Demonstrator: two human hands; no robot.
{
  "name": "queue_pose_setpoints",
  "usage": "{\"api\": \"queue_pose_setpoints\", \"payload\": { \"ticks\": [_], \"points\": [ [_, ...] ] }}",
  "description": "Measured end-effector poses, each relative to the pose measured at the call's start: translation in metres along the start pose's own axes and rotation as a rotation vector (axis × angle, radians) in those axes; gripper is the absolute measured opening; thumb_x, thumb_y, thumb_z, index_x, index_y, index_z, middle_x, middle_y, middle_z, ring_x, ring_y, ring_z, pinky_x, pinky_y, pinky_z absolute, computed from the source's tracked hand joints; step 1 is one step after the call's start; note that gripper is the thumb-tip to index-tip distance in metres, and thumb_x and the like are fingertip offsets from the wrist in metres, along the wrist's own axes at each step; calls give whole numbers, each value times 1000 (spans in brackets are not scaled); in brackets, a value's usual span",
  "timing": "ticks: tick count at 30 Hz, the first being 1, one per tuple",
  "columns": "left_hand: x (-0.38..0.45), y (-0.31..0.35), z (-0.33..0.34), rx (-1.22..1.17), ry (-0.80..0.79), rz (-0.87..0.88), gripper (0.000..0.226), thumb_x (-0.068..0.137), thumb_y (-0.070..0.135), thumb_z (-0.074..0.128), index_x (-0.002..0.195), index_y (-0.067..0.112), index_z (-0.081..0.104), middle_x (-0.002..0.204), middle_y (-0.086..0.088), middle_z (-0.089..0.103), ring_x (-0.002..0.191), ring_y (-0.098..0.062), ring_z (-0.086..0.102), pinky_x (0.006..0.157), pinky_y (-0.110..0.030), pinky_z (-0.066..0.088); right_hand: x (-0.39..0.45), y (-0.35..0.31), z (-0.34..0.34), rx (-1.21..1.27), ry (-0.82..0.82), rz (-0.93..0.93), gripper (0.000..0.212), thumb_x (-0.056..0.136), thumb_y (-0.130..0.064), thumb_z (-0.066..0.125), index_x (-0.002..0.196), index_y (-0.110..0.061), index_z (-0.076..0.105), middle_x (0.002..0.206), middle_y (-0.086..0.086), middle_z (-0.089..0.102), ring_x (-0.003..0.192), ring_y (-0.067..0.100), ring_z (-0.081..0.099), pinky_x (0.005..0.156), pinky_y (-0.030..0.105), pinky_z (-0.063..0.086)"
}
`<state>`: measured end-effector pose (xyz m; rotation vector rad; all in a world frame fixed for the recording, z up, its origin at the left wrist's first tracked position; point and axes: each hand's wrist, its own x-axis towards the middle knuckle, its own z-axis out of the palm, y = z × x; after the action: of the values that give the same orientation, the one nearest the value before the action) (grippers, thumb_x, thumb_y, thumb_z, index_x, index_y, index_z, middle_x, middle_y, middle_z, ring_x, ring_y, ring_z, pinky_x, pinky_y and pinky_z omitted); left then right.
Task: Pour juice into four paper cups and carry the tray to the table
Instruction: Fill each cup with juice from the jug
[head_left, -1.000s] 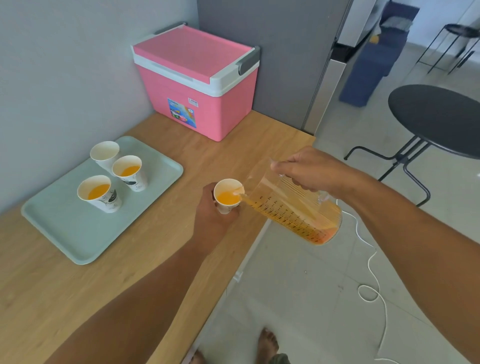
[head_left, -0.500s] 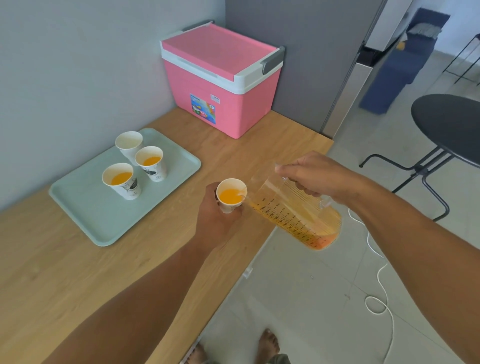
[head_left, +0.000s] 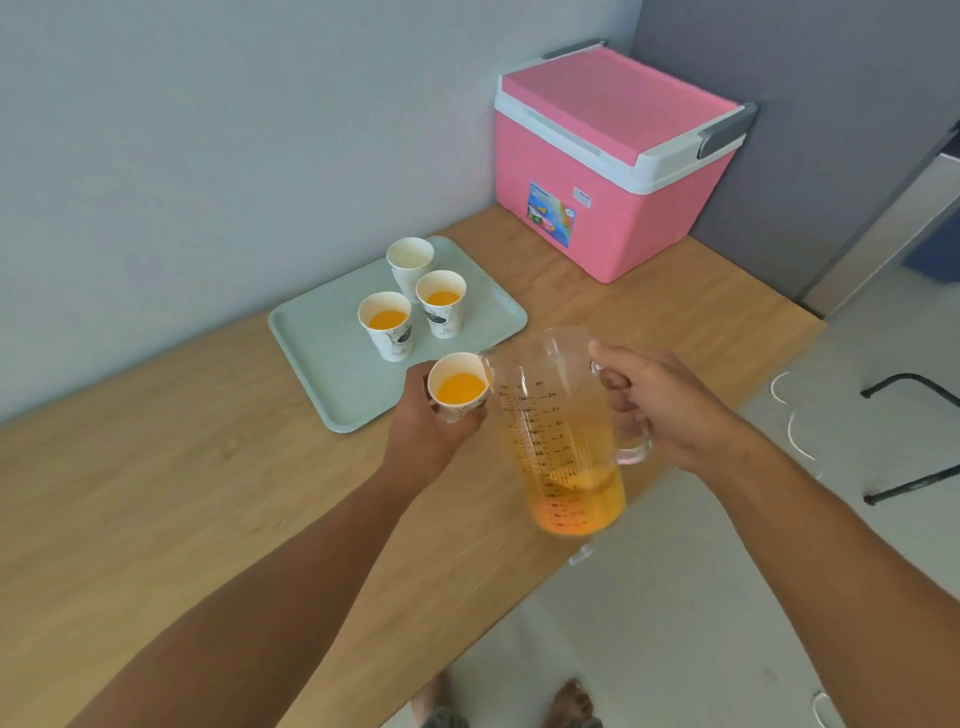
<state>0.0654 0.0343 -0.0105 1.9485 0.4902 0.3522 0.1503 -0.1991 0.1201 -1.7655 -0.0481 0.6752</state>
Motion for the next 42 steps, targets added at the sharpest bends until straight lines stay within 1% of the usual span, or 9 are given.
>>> {"api": "queue_pose_setpoints", "payload": {
  "ticks": [5,8,11,17,23,28,31,35,42],
  "points": [
    [8,-15,-57,10,123,-46,69,75,32,91,128,26,48,117,17,62,106,4,61,83,-17,49,8,-9,37,115,-34,-56,50,104,-35,60,62,-23,35,60,-5,26,49,10,24,44,22,25],
    [21,-23,-91,42,187,-70,70,72,37,92,127,24,50,116,15,64,107,-4,64,86,-24,53,12,-13,52,158,-66,-59,53,104,-37,60,60,-24,34,55,-6,26,50,12,23,48,26,23],
    [38,-31,-119,86,218,-93,70,73,36,92,128,20,51,114,12,64,102,-6,64,86,-26,53,17,-13,62,164,-75,-60,55,104,-38,60,59,-24,34,55,-5,25,51,13,23,53,30,23],
    [82,-52,-152,167,246,-124,74,73,36,92,131,16,51,118,4,63,103,-17,63,87,-35,53,24,-8,69,157,-47,-53,55,105,-38,60,59,-23,32,56,-5,25,51,12,24,52,29,23],
    [137,-62,-155,191,211,-117,74,71,41,92,128,20,51,119,5,64,105,-20,63,85,-33,50,34,3,68,205,-1,-58,53,104,-36,61,60,-22,35,56,-5,27,49,10,26,48,25,22],
    [174,-65,-145,222,145,-105,78,70,45,92,131,22,49,120,4,62,105,-23,63,90,-41,54,39,7,63,252,22,-85,54,106,-32,57,57,-22,38,56,-5,26,50,10,26,50,25,23],
    [188,-63,-136,209,128,-110,81,69,50,92,132,21,48,121,4,61,103,-21,61,86,-36,51,42,7,59,263,35,-92,57,107,-31,56,51,-26,43,58,-4,26,51,10,26,51,26,24],
    [199,-63,-124,202,108,-93,80,73,43,92,134,17,48,122,1,59,101,-21,60,81,-30,45,47,8,53,247,41,-102,52,106,-33,57,59,-22,36,58,-5,27,53,12,26,54,28,23],
    [212,-73,-118,195,70,-93,81,72,44,92,134,19,46,125,-1,61,106,-24,63,88,-37,51,58,6,46,234,20,-118,50,107,-35,57,64,-20,34,63,2,23,58,15,24,59,35,20]
  ]
}}
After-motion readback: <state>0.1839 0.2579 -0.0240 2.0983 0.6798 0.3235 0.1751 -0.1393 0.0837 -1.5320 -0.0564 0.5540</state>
